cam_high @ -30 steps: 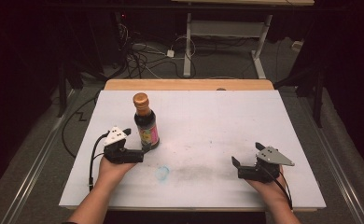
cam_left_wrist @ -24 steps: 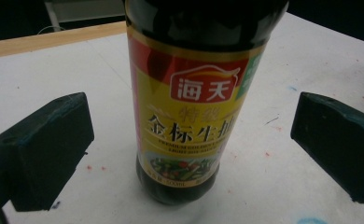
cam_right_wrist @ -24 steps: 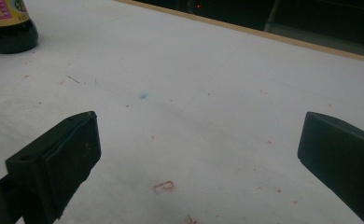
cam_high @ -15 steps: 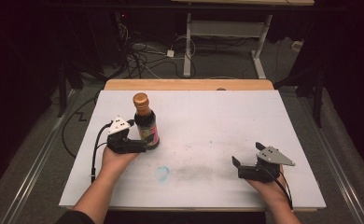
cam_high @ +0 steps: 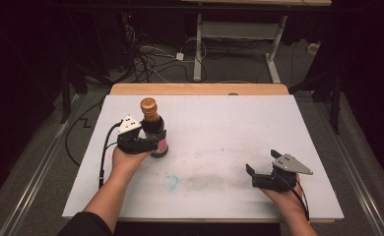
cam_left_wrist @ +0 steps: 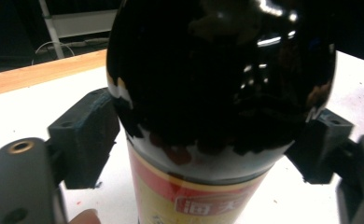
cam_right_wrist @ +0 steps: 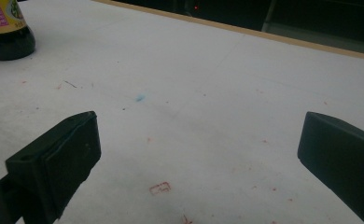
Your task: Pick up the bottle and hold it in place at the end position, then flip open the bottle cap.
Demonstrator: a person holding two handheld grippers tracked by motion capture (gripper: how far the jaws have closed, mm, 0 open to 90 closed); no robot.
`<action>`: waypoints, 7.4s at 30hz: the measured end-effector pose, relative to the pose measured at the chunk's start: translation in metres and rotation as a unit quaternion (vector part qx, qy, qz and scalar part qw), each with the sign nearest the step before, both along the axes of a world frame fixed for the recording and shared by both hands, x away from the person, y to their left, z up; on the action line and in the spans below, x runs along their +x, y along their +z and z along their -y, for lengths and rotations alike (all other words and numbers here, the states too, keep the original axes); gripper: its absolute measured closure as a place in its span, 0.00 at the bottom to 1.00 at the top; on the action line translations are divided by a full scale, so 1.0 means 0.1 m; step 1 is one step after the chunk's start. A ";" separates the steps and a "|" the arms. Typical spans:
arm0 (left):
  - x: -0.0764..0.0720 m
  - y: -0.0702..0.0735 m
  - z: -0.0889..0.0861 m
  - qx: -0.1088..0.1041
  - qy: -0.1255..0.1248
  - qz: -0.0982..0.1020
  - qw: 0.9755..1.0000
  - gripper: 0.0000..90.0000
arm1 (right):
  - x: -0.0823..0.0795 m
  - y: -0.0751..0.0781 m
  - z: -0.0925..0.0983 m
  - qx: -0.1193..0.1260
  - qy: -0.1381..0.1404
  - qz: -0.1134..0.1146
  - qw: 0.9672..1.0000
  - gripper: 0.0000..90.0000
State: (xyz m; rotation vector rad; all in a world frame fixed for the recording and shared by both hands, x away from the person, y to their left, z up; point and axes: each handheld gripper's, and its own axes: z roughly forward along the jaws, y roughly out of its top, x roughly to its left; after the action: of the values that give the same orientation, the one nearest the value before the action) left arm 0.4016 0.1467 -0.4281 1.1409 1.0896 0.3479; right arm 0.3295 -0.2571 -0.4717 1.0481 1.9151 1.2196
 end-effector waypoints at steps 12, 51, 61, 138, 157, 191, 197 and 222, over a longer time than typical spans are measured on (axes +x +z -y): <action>-0.01 0.02 0.09 0.029 0.015 0.010 0.999 0.31 | 0.00 0.00 -0.01 0.004 0.000 -0.002 1.000 0.00; 0.41 0.16 1.17 0.016 -0.052 0.014 0.998 0.31 | -0.02 0.02 0.04 0.013 -0.001 0.005 1.000 0.00; 0.46 0.11 1.31 0.007 -0.055 0.014 0.998 0.31 | -0.03 0.02 0.04 0.014 0.000 0.005 1.000 0.00; 0.40 -0.01 1.27 0.012 -0.071 0.028 0.997 0.32 | 0.69 0.40 -0.62 0.024 0.083 -0.028 0.996 1.00; 0.38 -0.01 1.26 0.014 -0.075 0.030 0.997 0.32 | 0.85 0.53 -0.74 0.032 0.090 -0.020 0.995 1.00; 0.37 -0.04 1.25 0.007 -0.078 0.038 0.996 0.32 | 1.00 0.91 -0.98 0.021 0.107 0.020 0.994 1.00; 0.37 -0.06 1.17 0.073 -0.105 0.038 0.991 0.32 | 1.00 0.97 -1.04 0.018 0.113 0.026 0.993 1.00; 0.36 -0.04 1.26 0.010 -0.076 0.037 0.996 0.32 | 0.89 1.38 -1.18 0.006 0.130 0.056 0.990 1.00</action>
State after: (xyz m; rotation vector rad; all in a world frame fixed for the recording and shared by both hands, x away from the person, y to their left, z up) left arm 0.4379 0.0204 -0.4317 1.2123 0.9293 0.2797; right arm 0.4180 -0.1390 -0.3336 0.7346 2.0030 1.4014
